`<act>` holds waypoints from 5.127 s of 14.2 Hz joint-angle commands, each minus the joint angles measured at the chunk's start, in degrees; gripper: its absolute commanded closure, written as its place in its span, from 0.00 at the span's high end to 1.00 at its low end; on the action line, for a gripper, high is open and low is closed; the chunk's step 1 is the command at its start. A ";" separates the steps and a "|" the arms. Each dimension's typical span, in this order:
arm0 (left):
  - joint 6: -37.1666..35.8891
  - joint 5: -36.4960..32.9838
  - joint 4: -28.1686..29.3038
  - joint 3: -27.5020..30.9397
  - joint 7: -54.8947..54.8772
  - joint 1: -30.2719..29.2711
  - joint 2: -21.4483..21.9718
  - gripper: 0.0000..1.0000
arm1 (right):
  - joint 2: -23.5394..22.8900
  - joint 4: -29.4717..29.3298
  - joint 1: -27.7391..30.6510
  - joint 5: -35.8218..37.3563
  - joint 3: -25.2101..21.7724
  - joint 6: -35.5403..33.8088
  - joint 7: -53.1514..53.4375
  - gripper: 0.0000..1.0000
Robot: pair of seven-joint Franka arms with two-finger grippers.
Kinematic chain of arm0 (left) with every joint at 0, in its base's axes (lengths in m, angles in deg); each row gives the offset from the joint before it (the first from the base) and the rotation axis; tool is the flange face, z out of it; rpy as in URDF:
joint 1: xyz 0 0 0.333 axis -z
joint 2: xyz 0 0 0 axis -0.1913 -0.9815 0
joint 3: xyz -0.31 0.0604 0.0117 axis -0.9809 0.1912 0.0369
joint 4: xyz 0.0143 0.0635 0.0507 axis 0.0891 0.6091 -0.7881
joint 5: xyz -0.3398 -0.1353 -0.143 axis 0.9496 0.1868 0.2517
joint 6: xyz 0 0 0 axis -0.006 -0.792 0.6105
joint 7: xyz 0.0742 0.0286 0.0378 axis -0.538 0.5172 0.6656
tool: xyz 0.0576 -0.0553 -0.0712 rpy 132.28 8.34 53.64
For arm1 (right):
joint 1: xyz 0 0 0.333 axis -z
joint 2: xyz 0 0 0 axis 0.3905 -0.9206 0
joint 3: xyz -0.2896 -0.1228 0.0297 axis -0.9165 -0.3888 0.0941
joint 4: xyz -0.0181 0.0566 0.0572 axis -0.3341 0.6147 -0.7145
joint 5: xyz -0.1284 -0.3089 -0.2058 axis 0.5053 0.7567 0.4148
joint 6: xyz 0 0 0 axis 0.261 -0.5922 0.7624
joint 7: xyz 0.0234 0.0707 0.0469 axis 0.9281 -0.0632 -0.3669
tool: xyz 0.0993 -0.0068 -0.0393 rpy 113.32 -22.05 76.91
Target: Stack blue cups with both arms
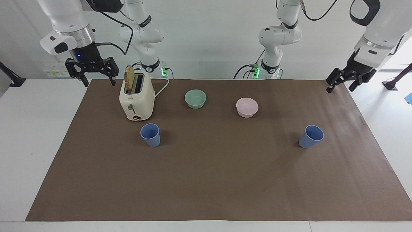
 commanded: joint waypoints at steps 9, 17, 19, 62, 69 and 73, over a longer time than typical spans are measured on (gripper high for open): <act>24.06 -0.35 15.10 -0.59 1.94 -2.90 -9.24 1.00 | 0.72 0.59 -0.20 0.01 -0.19 -0.05 0.79 1.00; 31.56 0.53 19.86 -0.59 4.49 -2.28 -11.54 0.89 | 0.72 0.59 -0.20 0.01 -0.19 -0.05 0.79 1.00; 31.47 1.58 19.77 -0.59 4.49 -2.28 -11.54 0.09 | 0.72 0.59 -0.20 0.01 -0.19 -0.05 0.79 1.00; 31.12 3.08 10.19 -1.73 42.28 35.33 -18.75 0.99 | 0.72 0.59 -0.20 0.01 -0.28 -0.14 0.79 1.00; 22.95 -2.36 6.59 -0.68 38.27 30.95 -14.45 1.00 | 0.90 0.67 -0.90 0.01 0.16 -0.75 0.62 1.00; 15.06 -2.28 6.68 -0.68 27.81 24.28 -6.90 1.00 | 2.21 4.18 -0.99 -1.66 0.16 0.83 0.44 1.00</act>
